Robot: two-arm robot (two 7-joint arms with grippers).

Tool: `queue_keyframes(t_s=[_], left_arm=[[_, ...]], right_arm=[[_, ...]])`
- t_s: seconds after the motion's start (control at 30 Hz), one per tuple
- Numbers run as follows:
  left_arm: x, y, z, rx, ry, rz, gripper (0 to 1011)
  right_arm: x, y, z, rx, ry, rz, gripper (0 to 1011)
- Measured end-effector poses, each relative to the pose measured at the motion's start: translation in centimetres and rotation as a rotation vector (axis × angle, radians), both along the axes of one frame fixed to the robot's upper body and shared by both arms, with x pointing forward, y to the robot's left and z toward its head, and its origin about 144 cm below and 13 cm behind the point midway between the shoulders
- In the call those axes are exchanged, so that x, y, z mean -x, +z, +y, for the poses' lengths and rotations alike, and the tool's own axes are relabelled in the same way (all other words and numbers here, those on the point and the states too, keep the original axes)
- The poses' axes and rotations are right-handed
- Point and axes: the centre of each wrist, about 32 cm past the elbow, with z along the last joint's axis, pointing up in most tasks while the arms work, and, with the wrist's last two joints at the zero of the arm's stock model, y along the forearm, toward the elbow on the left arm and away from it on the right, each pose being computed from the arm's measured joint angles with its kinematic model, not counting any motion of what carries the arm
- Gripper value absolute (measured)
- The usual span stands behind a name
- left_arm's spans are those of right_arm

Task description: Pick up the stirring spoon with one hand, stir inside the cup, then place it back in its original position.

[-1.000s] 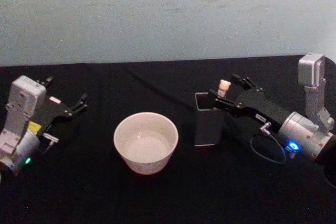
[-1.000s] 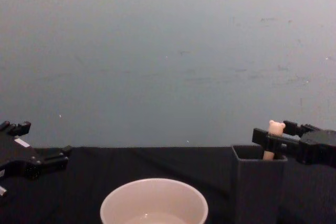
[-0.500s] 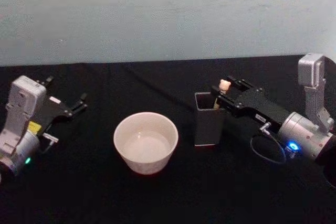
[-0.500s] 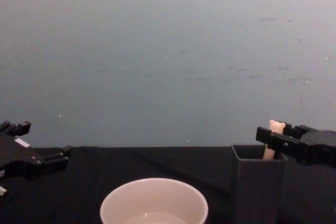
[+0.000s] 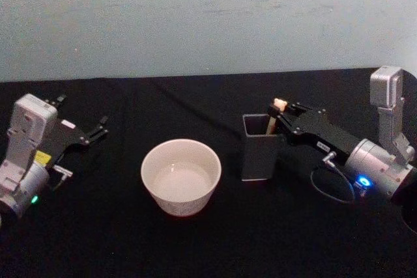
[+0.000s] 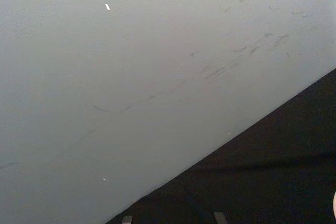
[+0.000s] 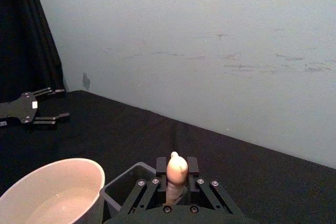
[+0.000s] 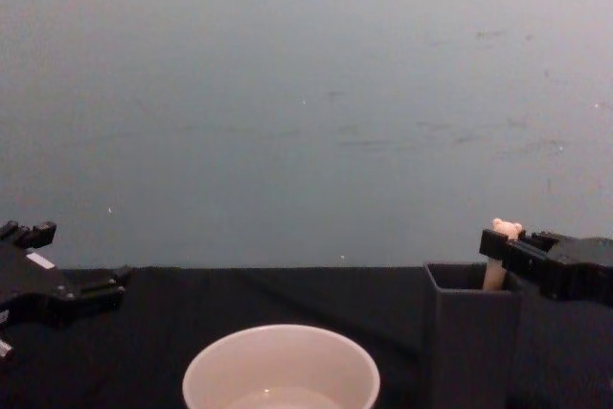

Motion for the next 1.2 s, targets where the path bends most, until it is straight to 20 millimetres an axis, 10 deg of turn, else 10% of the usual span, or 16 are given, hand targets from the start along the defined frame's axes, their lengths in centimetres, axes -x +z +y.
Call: queue_keyframes(t_s=[1.2], left_arm=[[0.0, 0.0, 0.0, 0.000, 0.000, 0.000, 1001]], right_arm=[[0.3, 4.1, 0.0, -0.109, -0.001, -0.110, 216]])
